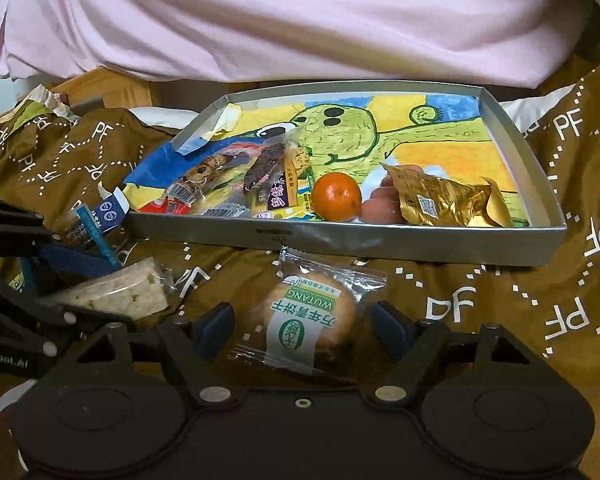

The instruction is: Organize snacks

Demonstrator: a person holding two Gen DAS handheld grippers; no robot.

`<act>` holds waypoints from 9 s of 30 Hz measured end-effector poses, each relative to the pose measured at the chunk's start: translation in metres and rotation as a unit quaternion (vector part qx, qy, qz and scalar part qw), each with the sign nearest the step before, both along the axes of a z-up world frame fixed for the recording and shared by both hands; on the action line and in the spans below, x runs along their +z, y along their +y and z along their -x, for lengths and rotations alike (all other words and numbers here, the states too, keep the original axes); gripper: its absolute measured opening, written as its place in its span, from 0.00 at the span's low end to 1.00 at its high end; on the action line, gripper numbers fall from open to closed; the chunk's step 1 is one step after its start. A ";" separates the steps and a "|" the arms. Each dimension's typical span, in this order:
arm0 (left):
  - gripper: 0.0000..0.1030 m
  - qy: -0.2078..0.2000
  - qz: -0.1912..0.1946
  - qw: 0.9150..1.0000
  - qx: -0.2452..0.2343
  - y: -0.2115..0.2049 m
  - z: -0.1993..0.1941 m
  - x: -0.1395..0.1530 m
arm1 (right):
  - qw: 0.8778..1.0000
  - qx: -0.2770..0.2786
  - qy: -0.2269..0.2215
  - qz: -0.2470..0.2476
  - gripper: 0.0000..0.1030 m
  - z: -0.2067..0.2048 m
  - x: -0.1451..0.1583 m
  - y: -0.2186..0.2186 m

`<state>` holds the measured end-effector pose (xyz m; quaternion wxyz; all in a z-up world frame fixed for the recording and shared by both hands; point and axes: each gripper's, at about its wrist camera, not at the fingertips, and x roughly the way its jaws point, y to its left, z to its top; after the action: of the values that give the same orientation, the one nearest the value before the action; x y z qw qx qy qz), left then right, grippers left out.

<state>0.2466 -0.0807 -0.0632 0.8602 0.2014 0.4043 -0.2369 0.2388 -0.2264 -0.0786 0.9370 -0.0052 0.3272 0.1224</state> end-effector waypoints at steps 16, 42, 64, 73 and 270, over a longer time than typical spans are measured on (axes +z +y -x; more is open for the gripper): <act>0.34 0.133 0.044 0.986 0.086 0.031 0.001 0.000 | 1.000 0.014 0.000 0.001 0.60 0.006 0.002 0.004; 0.33 0.079 0.163 0.973 0.140 0.041 0.027 0.058 | 0.997 0.051 -0.058 0.020 0.53 0.078 0.076 0.026; 0.33 -0.016 0.200 0.970 0.137 -0.004 -0.010 0.128 | 0.982 -0.012 -0.189 0.017 0.53 0.057 0.160 -0.020; 0.33 -0.034 0.215 0.965 0.146 -0.061 -0.093 0.115 | 0.975 -0.072 -0.210 0.004 0.53 -0.018 0.138 -0.057; 0.98 0.034 0.070 0.980 0.181 0.118 -0.024 0.014 | 0.983 0.180 0.040 0.026 0.95 0.018 0.005 0.150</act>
<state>0.2709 0.0372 -0.0489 0.8866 0.0565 0.4454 -0.1116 0.2207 -0.0767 -0.0741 0.8855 -0.0835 0.3611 0.2801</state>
